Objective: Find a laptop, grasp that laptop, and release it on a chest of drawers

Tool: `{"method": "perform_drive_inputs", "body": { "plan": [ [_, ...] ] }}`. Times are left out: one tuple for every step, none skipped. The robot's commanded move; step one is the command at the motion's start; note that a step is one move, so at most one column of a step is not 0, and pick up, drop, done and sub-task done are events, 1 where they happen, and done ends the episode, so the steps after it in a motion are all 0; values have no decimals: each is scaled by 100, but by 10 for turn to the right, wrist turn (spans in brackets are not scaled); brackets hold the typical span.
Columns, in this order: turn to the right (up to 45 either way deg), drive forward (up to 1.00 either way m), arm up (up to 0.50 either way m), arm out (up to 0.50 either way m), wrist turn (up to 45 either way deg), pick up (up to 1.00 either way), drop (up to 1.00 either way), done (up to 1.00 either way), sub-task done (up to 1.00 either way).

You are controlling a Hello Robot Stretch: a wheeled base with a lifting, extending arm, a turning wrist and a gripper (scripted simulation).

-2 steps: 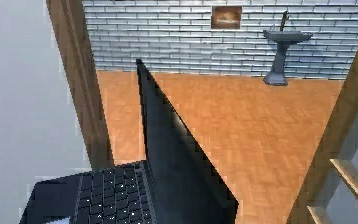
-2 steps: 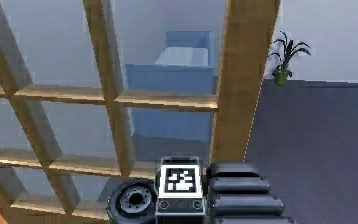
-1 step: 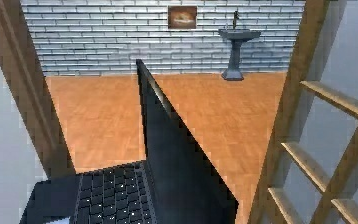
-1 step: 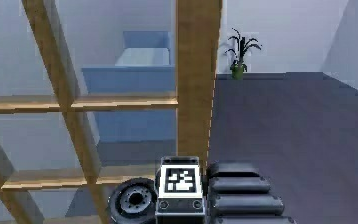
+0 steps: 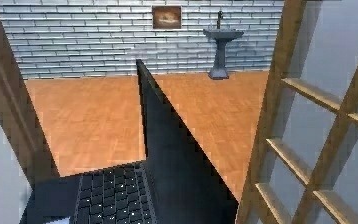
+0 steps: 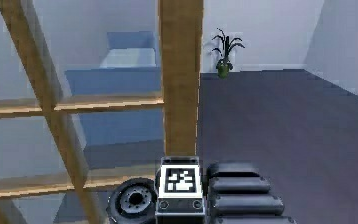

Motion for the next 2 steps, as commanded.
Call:
{"method": "perform_drive_inputs", "body": {
  "plan": [
    [0,90,0,0,0,0,0,0,0],
    [450,0,0,0,0,0,0,0,0]
  ]
}}
